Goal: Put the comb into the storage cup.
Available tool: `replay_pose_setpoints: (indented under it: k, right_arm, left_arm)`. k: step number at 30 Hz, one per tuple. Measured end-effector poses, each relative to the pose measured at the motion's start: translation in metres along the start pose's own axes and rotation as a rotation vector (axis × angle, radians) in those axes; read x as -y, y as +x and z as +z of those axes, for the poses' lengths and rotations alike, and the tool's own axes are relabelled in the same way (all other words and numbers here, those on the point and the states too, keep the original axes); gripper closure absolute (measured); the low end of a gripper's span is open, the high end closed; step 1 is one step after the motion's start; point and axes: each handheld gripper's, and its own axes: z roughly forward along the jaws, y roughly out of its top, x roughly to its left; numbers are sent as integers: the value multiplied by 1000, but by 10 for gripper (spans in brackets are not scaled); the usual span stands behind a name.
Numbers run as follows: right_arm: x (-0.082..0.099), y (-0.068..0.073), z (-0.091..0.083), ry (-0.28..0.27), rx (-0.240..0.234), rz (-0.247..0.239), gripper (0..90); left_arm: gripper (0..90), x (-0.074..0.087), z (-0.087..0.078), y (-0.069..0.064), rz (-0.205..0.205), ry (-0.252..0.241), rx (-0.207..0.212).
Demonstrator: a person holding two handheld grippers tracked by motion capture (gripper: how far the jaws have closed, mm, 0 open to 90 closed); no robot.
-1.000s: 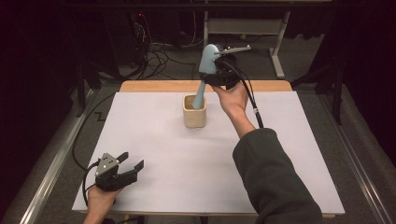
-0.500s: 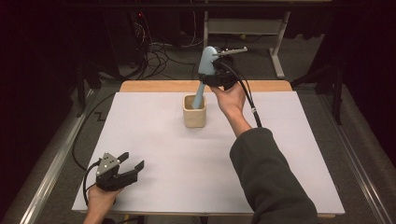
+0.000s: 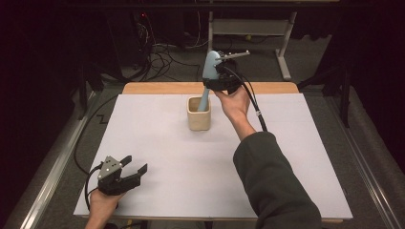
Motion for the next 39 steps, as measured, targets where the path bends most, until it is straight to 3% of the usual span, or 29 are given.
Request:
replay_pose_setpoints:
  k: [39]
  right_arm:
    - [26,-5,22,61,-4,16,507]
  left_arm:
    - [300,0,0,-1,-4,6,3]
